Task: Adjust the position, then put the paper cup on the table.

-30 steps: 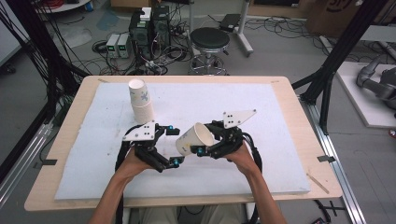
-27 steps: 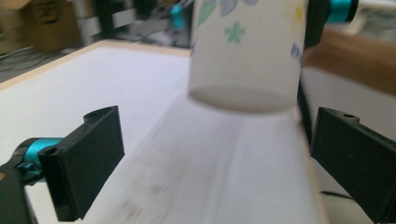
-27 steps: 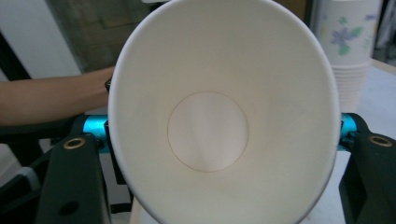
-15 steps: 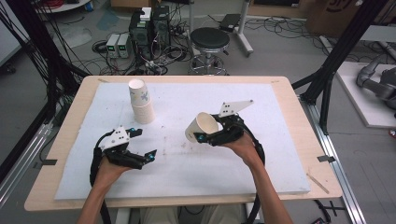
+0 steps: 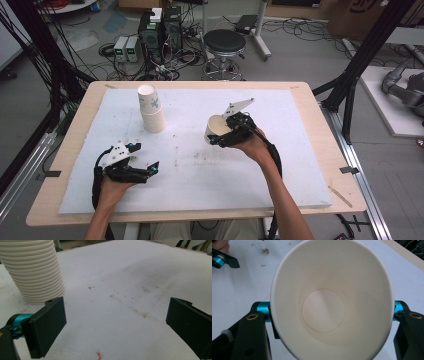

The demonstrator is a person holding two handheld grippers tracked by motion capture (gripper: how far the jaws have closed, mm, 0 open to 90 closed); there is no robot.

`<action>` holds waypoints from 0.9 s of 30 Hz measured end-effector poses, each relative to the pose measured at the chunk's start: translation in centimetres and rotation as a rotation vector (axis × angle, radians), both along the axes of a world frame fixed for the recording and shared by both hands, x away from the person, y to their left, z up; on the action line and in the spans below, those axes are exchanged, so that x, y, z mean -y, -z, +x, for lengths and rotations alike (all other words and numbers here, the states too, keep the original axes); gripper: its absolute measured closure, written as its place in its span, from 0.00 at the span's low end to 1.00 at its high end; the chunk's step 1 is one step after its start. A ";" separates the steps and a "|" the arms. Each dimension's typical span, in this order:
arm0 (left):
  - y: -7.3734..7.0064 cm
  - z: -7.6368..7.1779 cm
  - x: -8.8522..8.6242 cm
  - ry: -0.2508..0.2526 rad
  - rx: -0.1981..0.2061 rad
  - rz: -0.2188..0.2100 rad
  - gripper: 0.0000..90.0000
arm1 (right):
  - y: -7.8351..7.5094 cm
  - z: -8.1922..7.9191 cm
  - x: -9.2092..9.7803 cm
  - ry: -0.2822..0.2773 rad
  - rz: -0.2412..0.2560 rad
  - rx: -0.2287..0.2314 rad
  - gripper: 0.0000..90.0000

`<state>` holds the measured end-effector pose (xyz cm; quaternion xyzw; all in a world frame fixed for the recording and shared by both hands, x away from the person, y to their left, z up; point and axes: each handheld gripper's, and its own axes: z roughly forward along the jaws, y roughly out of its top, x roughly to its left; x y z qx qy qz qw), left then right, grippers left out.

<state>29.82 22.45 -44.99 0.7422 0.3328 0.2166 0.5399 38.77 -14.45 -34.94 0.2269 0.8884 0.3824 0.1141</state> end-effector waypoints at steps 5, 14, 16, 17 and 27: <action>0.2 0.0 -0.4 -0.001 0.010 -0.033 0.03 | 0.1 0.1 0.0 0.017 -0.018 -0.009 0.34; 0.2 0.0 -0.3 -0.002 0.006 -0.032 0.03 | -0.2 0.3 -0.3 0.017 -0.025 -0.007 0.34; 0.2 0.0 -0.3 -0.006 0.006 -0.032 0.03 | -0.3 0.4 -0.3 0.016 -0.024 -0.002 0.34; 0.2 0.0 -0.3 -0.006 0.006 -0.032 0.03 | -0.3 0.5 -0.3 0.016 -0.024 -0.003 0.34; 0.2 0.0 -0.3 -0.009 0.004 -0.027 0.03 | 0.2 1.0 -0.6 0.035 -0.044 -0.027 0.34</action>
